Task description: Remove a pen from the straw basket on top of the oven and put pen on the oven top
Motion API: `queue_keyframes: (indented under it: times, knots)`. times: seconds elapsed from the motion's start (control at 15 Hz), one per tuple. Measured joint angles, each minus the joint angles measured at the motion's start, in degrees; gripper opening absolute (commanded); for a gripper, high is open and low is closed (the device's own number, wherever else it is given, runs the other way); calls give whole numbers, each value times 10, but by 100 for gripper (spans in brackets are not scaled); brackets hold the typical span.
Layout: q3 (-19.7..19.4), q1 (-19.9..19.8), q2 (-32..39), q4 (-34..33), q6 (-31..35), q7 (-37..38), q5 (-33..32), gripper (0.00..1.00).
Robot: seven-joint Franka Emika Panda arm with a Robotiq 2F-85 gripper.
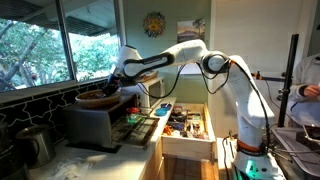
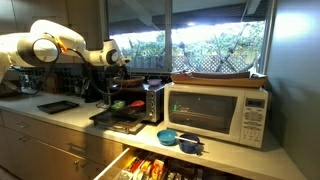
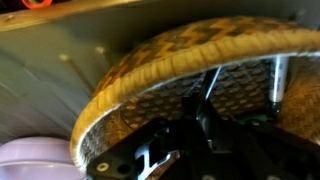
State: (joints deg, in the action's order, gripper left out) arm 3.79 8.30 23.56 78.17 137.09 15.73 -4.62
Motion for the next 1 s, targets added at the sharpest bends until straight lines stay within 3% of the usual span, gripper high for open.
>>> queue_keyframes:
  times: [0.33,0.6,1.0]
  knots:
    - [0,0,-23,-18,4,4,6,3]
    - [-8,0,-57,-14,-9,48,-4,3]
    - [-62,3,-133,53,-51,222,-137,3]
